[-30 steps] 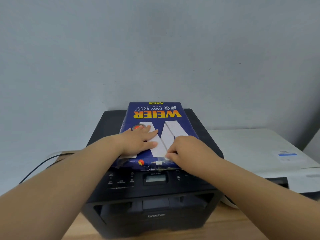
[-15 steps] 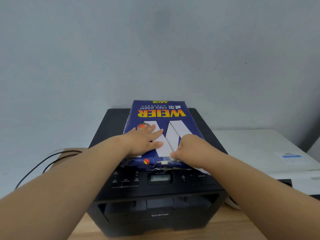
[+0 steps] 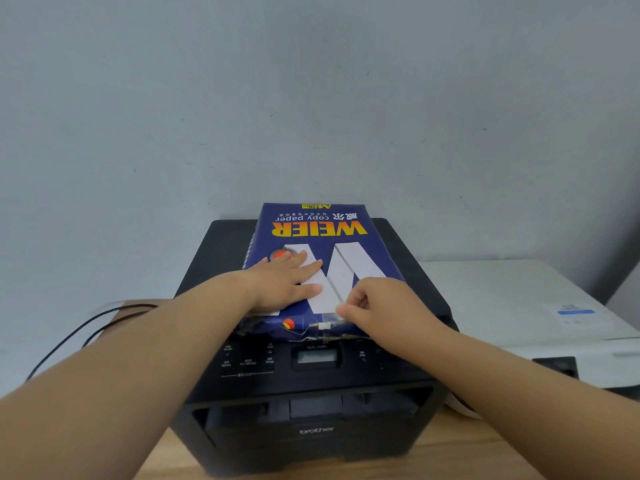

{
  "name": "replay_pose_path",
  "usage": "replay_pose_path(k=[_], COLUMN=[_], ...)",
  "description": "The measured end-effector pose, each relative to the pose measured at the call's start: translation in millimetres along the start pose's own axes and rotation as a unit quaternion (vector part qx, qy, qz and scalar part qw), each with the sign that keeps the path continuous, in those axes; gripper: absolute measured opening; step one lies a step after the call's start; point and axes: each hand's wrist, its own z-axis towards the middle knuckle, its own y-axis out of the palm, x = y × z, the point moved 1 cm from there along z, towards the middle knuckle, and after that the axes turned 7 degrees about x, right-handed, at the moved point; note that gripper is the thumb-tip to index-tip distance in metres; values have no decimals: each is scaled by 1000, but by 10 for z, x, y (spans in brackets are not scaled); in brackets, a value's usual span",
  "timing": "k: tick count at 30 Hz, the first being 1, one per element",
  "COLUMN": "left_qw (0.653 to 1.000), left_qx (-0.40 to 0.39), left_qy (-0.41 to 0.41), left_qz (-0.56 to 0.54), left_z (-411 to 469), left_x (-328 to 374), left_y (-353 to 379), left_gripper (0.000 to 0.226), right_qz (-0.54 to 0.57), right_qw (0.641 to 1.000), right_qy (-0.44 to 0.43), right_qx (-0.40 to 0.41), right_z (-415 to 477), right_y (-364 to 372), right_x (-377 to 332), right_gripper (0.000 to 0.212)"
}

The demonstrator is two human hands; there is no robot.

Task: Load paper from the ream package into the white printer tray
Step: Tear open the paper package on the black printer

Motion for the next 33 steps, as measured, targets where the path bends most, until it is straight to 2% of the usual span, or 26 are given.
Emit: replay_pose_path(k=[7, 11, 12, 14, 15, 17, 19, 20, 22, 24, 25, 27, 29, 30, 31, 33], left_qw=[1000, 1000, 1000, 999, 999, 998, 998, 998, 999, 999, 996, 975, 919, 896, 896, 929], left_qx=[5, -1, 4, 32, 46, 53, 50, 49, 32, 8, 9, 11, 23, 46, 70, 104], left_qy=[1, 2, 5, 1, 0, 7, 8, 7, 1, -10, -27, -41, -58, -64, -55, -32], left_qz=[-2, 5, 7, -15, -28, -33, -33, -34, -35, -51, -87, -219, -389, -437, -434, -353], left_z=[-6, 16, 24, 29, 25, 13, 0, -7, -27, -31, -40, -74, -135, -178, -232, -311], left_x=[2, -9, -10, -5, -2, 5, 9, 13, 10, -11, -10, -25, -81, -132, -188, -352], left_y=[-2, 6, 17, 44, 56, 68, 62, 53, 18, -11, -30, -64, -85, -81, -84, -57], left_gripper=[59, 59, 59, 60, 60, 60, 60, 60, 59, 57, 56, 52, 48, 50, 49, 44], right_qz=[44, 49, 76, 122, 117, 63, -48, -95, -148, -162, -157, -79, 47, 86, 103, 86], right_qw=[996, 990, 987, 981, 979, 972, 952, 938, 907, 891, 892, 919, 951, 964, 972, 986], right_qy=[-14, -92, -108, -125, -141, -206, -295, -330, -393, -423, -423, -385, -293, -233, -182, -118], right_qx=[72, 99, 96, 89, 90, 88, 64, 41, 17, -3, -5, 23, 84, 99, 107, 80], right_z=[-43, -146, -185, -237, -258, -302, -372, -418, -483, -524, -532, -489, -347, -238, -116, 123], right_y=[149, 178, 179, 179, 177, 201, 223, 227, 250, 214, 167, 77, -29, -61, -71, -23], right_x=[-18, 53, 77, 119, 139, 192, 248, 285, 374, 359, 323, 234, 105, 58, 22, -38], right_gripper=[21, 8, 11, 33, 35, 21, 11, 9, 25, 17, 10, 22, 33, 31, 26, 25])
